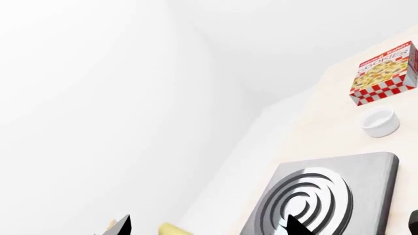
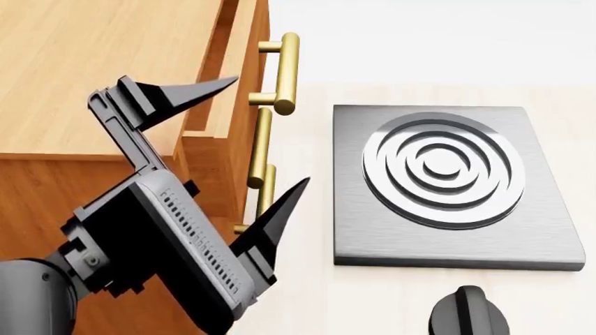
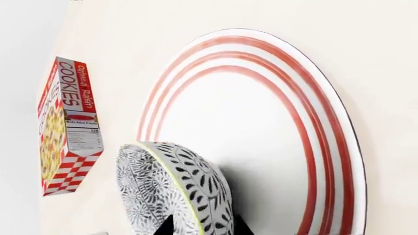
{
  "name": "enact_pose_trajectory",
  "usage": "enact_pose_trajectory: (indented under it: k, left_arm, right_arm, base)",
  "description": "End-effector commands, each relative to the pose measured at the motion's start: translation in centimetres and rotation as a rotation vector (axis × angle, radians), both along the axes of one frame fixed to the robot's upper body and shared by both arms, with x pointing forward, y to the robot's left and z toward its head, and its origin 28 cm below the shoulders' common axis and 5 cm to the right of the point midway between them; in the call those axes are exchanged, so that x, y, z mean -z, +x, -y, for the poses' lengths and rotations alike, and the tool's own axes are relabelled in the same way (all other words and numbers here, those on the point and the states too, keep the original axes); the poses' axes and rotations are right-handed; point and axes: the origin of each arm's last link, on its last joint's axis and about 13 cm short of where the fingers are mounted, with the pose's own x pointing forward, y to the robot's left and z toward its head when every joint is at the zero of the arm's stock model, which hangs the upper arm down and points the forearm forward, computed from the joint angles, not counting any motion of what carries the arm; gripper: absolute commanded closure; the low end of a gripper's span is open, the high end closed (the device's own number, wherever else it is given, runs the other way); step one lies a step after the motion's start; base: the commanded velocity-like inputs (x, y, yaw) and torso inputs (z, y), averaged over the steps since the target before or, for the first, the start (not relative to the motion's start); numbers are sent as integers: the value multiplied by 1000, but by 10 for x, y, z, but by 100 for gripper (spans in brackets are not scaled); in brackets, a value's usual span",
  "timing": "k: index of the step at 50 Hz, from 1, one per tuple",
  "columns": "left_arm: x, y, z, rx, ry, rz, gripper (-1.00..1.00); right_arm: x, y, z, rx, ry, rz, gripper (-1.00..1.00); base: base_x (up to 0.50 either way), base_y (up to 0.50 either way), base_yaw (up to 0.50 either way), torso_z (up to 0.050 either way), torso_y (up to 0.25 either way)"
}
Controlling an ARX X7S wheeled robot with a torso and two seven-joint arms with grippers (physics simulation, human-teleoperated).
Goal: Pick the akita bowl on the wooden cabinet and place it on the plate.
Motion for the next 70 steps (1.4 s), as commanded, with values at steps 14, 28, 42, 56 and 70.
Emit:
enact_pose_trajectory:
  k: [14,28,42,56,70]
  left_arm:
    - [2,-1,-2,-6,-3,-5,-100]
    - [-2,-3,-2,-8,-3,5,-100]
    - [-8,-8,-3,-8,-6,23,-100]
    - [-11,-12,-6,-17,-15,33,-100]
    - [-16,-16,-6,-14,-17,43,-100]
  right_arm:
    - [0,0,0,4,-30,3,-100]
    - [-6,-5,1,11,-47,11,-100]
    - [-32,-30,7,37,-115,39,-100]
    - [-46,-52,12,74,-152,68,-100]
    - [-84,-58,1,39,-266,153,-100]
  base:
    - [0,0,0,0,0]
    - [0,0,0,0,0]
    - [0,0,0,0,0]
    - [0,0,0,0,0]
    - [0,0,0,0,0]
